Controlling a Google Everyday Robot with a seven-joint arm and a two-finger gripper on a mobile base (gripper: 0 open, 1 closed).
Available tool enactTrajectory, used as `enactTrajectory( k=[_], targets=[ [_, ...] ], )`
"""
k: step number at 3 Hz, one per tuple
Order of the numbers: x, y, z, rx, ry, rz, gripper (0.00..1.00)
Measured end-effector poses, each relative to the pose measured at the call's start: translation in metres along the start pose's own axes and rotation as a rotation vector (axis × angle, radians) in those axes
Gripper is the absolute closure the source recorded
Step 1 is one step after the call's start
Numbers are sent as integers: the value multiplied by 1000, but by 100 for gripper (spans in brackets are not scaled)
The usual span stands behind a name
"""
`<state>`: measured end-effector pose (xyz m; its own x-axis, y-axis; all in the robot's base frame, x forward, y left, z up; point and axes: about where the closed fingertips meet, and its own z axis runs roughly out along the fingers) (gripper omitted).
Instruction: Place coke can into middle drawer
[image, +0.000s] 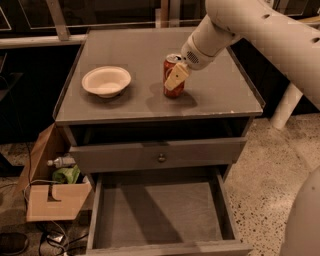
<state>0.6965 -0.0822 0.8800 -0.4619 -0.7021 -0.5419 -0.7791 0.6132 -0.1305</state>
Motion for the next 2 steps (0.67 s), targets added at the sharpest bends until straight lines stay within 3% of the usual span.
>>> enactTrajectory(
  k=[2],
  targets=[
    [0, 0, 0, 0, 0, 0, 88]
  ],
)
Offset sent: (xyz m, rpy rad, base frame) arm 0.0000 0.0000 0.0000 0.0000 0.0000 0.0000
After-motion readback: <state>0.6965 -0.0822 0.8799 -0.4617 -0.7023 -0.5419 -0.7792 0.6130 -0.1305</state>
